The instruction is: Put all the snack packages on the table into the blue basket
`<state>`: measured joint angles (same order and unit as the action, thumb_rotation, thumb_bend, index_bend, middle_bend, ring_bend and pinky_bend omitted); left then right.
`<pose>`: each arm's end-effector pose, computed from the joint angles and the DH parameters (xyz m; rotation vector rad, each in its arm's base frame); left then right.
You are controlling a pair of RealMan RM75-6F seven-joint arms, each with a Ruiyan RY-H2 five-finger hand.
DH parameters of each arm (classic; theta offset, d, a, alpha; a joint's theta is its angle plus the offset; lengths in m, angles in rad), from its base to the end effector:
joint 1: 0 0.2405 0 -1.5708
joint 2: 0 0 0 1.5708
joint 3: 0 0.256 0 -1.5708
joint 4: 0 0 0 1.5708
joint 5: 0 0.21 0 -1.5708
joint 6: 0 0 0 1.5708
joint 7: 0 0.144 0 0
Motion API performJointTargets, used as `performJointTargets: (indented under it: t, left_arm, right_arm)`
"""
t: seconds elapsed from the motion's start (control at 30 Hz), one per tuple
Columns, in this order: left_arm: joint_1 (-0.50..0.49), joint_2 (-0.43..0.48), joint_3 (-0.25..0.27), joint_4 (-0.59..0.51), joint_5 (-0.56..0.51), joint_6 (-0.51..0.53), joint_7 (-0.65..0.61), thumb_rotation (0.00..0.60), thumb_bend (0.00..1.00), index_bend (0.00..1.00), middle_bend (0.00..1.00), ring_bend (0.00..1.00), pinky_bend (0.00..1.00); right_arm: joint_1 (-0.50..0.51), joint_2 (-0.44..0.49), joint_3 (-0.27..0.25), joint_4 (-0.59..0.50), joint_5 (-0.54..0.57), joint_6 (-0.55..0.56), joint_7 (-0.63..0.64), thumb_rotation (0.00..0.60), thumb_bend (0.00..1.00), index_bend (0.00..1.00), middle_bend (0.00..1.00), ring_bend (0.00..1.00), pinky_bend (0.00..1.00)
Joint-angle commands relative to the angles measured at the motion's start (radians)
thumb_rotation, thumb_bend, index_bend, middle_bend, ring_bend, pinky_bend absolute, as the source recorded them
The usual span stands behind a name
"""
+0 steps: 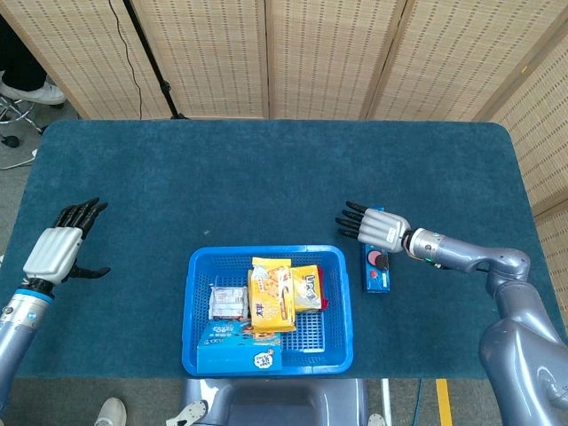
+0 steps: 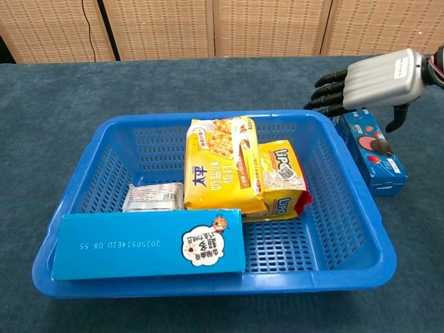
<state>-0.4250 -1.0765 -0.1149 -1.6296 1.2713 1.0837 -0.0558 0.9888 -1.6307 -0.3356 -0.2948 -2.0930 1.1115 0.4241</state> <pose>-0.2731 0.2913 0.1402 -1.5515 -1.0796 -0.8784 -0.2190 -0.4404 0.0408 2.5275 0.2337 0.3893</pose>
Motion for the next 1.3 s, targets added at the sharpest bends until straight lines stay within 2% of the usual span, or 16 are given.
performJointTargets:
  t: [0.03, 0.1, 0.17, 0.2, 0.27, 0.33, 0.43, 0.6, 0.7, 0.87, 1.0, 1.17, 1.3]
  left_arm:
    - [-0.001, -0.001, -0.001, 0.002, -0.004, -0.003, 0.001, 0.6, 0.0, 0.0, 0.0, 0.0, 0.0]
    - [-0.002, -0.002, -0.001, 0.003, -0.007, -0.006, 0.003, 0.6, 0.0, 0.0, 0.0, 0.0, 0.0]
    - [-0.003, -0.003, -0.001, 0.003, -0.009, -0.009, 0.005, 0.6, 0.0, 0.0, 0.0, 0.0, 0.0]
    - [-0.004, -0.004, -0.001, 0.003, -0.01, -0.01, 0.007, 0.6, 0.0, 0.0, 0.0, 0.0, 0.0]
    - [-0.005, -0.006, 0.0, 0.002, -0.011, -0.014, 0.01, 0.6, 0.0, 0.0, 0.0, 0.0, 0.0]
    - [-0.006, -0.007, 0.0, 0.001, -0.011, -0.017, 0.012, 0.6, 0.0, 0.0, 0.0, 0.0, 0.0]
    - [-0.007, -0.006, 0.001, 0.0, -0.013, -0.021, 0.013, 0.6, 0.0, 0.0, 0.0, 0.0, 0.0]
    - [-0.008, -0.006, 0.0, -0.002, -0.016, -0.024, 0.012, 0.6, 0.0, 0.0, 0.0, 0.0, 0.0]
    - [-0.008, -0.004, 0.001, -0.004, -0.011, -0.024, 0.007, 0.6, 0.0, 0.0, 0.0, 0.0, 0.0]
    - [-0.002, 0.008, 0.002, -0.011, 0.008, -0.017, -0.021, 0.6, 0.0, 0.0, 0.0, 0.0, 0.0]
    - [0.002, 0.017, 0.005, -0.01, 0.026, -0.013, -0.046, 0.6, 0.0, 0.0, 0.0, 0.0, 0.0]
    - [0.004, 0.025, 0.009, -0.009, 0.05, -0.01, -0.074, 0.6, 0.0, 0.0, 0.0, 0.0, 0.0]
    - [0.006, 0.029, 0.011, -0.008, 0.06, -0.007, -0.089, 0.6, 0.0, 0.0, 0.0, 0.0, 0.0]
  right_arm:
    - [-0.014, -0.027, -0.016, 0.032, 0.005, 0.007, 0.033, 0.6, 0.0, 0.08, 0.0, 0.0, 0.04]
    - [-0.02, -0.043, -0.027, 0.057, 0.004, 0.014, 0.054, 0.6, 0.0, 0.18, 0.06, 0.01, 0.12]
    - [-0.026, -0.057, -0.034, 0.077, 0.006, 0.017, 0.067, 0.6, 0.0, 0.31, 0.16, 0.06, 0.2]
    - [-0.031, -0.067, -0.037, 0.088, 0.009, 0.018, 0.075, 0.6, 0.02, 0.4, 0.24, 0.12, 0.26]
    - [-0.04, -0.084, -0.038, 0.103, 0.018, 0.017, 0.093, 0.6, 0.14, 0.54, 0.36, 0.24, 0.37]
    - [-0.048, -0.099, -0.034, 0.117, 0.03, 0.022, 0.106, 0.6, 0.25, 0.64, 0.46, 0.33, 0.48]
    - [-0.058, -0.114, -0.022, 0.144, 0.052, 0.025, 0.103, 0.6, 0.3, 0.71, 0.53, 0.41, 0.58]
    - [-0.063, -0.109, 0.02, 0.174, 0.108, 0.036, 0.08, 0.6, 0.3, 0.72, 0.57, 0.46, 0.64]
    - [-0.056, -0.09, 0.051, 0.184, 0.146, 0.031, 0.069, 0.6, 0.3, 0.72, 0.57, 0.46, 0.64]
    - [-0.037, -0.028, 0.132, 0.183, 0.238, 0.058, 0.053, 0.6, 0.3, 0.72, 0.57, 0.46, 0.64]
    - [-0.031, 0.025, 0.189, 0.151, 0.299, 0.127, 0.065, 0.6, 0.3, 0.72, 0.57, 0.46, 0.64]
    - [-0.035, 0.084, 0.259, 0.05, 0.372, 0.209, 0.155, 0.6, 0.3, 0.72, 0.57, 0.46, 0.64]
    - [-0.04, 0.14, 0.314, -0.128, 0.421, 0.279, 0.259, 0.6, 0.3, 0.72, 0.57, 0.46, 0.64]
